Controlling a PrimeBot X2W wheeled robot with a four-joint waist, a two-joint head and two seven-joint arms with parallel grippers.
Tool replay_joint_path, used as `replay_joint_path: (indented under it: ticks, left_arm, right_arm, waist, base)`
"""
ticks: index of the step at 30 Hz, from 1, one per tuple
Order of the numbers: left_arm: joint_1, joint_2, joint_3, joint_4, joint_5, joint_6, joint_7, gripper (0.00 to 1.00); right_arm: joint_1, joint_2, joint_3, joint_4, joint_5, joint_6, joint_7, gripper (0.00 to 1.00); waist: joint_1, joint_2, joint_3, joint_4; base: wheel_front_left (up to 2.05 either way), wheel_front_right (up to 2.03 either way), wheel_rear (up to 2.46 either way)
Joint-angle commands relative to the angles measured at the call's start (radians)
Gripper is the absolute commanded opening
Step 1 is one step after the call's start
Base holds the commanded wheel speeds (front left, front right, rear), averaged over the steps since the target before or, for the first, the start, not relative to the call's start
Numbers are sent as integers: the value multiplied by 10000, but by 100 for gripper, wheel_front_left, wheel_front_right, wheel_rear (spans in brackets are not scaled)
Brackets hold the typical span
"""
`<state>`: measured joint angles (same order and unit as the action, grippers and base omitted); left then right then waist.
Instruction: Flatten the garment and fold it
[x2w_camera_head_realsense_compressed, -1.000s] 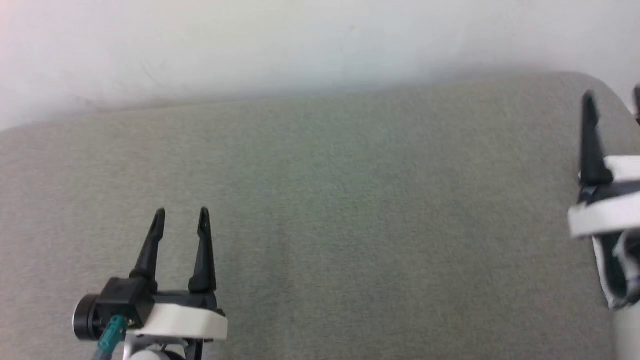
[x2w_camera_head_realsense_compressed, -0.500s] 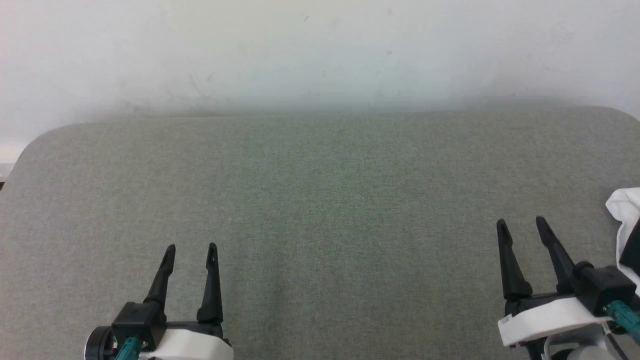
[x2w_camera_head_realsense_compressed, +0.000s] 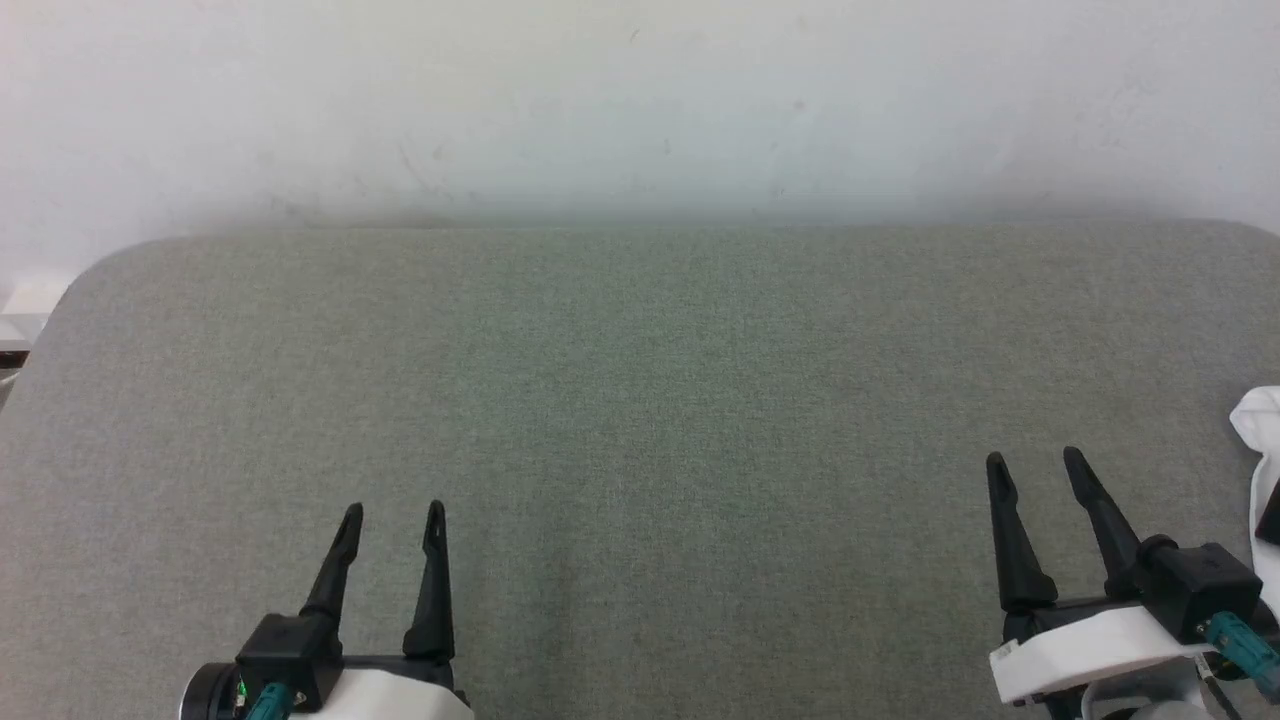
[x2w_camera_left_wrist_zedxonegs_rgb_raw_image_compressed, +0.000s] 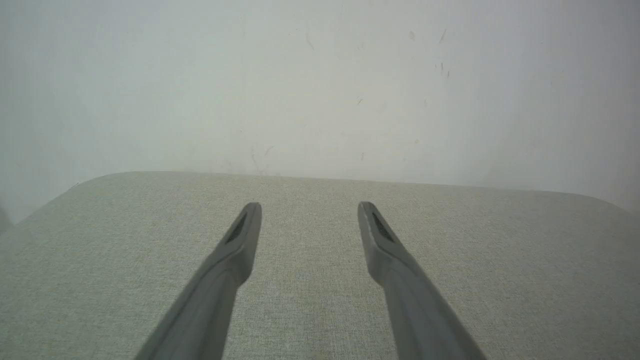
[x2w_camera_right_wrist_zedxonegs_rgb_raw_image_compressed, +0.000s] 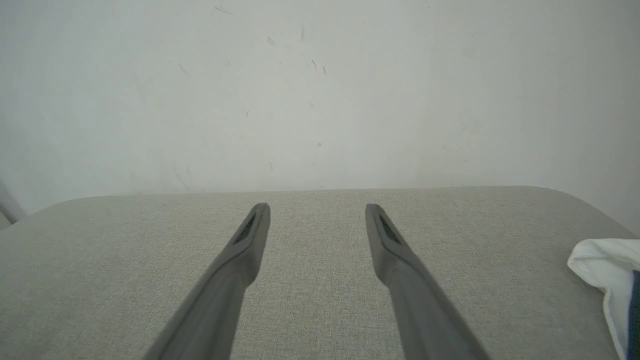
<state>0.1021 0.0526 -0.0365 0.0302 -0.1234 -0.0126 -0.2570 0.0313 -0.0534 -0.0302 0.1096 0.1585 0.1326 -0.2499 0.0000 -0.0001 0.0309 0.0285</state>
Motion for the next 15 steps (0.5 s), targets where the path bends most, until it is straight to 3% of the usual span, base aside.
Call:
replay_joint_path:
  ticks: [1,2,15]
  left_arm:
    - [11,-23,-12,27,-65,-33,-47,100]
    - [-1,0,-2,8,-55,-29,3,0]
    - [-85,0,31,-17,51,-18,223,0]
  right_arm:
    - [16,30,-29,-2,-5,-19,-85,100]
    - [0,0,-8,0,-1,0,1,0]
    - [-26,-1,26,-89,-129,0,228,0]
  waist:
    - [0,1,9,0]
    - [0,0,8,0]
    - [0,0,-18,-23]
  base:
    - [0,0,0]
    - [0,0,0]
    - [0,0,0]
